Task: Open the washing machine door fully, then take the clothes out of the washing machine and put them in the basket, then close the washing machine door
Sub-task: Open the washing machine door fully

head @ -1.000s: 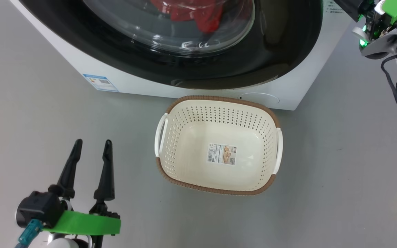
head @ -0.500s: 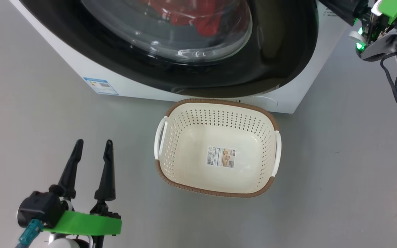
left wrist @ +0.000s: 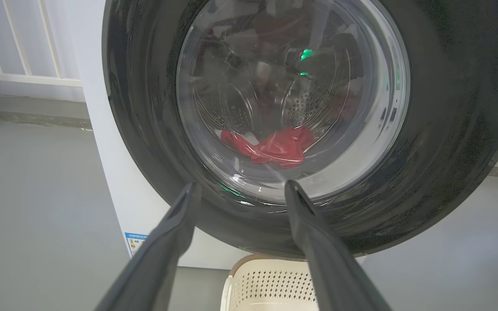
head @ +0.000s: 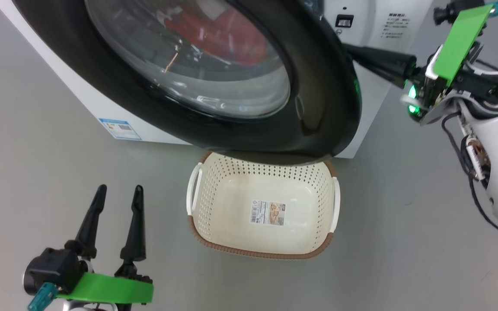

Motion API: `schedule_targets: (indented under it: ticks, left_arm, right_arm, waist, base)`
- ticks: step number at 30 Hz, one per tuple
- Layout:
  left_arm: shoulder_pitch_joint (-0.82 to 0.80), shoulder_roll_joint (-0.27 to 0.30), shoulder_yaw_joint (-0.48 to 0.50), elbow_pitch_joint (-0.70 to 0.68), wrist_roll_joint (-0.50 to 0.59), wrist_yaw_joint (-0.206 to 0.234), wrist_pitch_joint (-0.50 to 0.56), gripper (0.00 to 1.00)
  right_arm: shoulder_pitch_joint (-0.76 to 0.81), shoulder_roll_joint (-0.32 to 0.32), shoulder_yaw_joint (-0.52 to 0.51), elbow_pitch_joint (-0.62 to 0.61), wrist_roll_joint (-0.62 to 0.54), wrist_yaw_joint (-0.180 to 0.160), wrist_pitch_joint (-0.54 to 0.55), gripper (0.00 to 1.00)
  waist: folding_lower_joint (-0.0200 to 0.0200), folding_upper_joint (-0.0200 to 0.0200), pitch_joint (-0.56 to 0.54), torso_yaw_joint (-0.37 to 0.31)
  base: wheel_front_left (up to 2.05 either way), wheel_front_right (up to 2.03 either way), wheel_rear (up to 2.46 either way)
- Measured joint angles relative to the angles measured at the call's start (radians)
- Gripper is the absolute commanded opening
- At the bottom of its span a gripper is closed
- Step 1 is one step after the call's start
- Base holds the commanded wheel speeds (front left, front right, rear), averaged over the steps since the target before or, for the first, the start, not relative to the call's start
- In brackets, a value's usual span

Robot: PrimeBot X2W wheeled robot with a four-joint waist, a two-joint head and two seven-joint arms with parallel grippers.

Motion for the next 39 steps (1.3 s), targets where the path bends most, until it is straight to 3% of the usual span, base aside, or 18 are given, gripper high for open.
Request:
schedule_targets:
  ticks: [19,39]
  left_arm:
    - [0.088,0.001,-0.003,0.004,0.026,0.002,0.0,1.0]
    - [0.131,0.002,-0.001,0.005,0.022,0.028,0.0,1.0]
  right_arm:
    - [0.24,0.039,0.006,-0.2,-0.001,0.0,0.081,0.0]
    - [0.401,0.123,0.055,-0.363,-0.021,0.0,0.125,0.0]
  waist:
    - [0.0,0.0,-0.112,-0.007]
    - [0.0,0.0,-0.154,0.045]
  base:
    - [0.0,0.0,0.0]
    - [0.0,0.0,0.0]
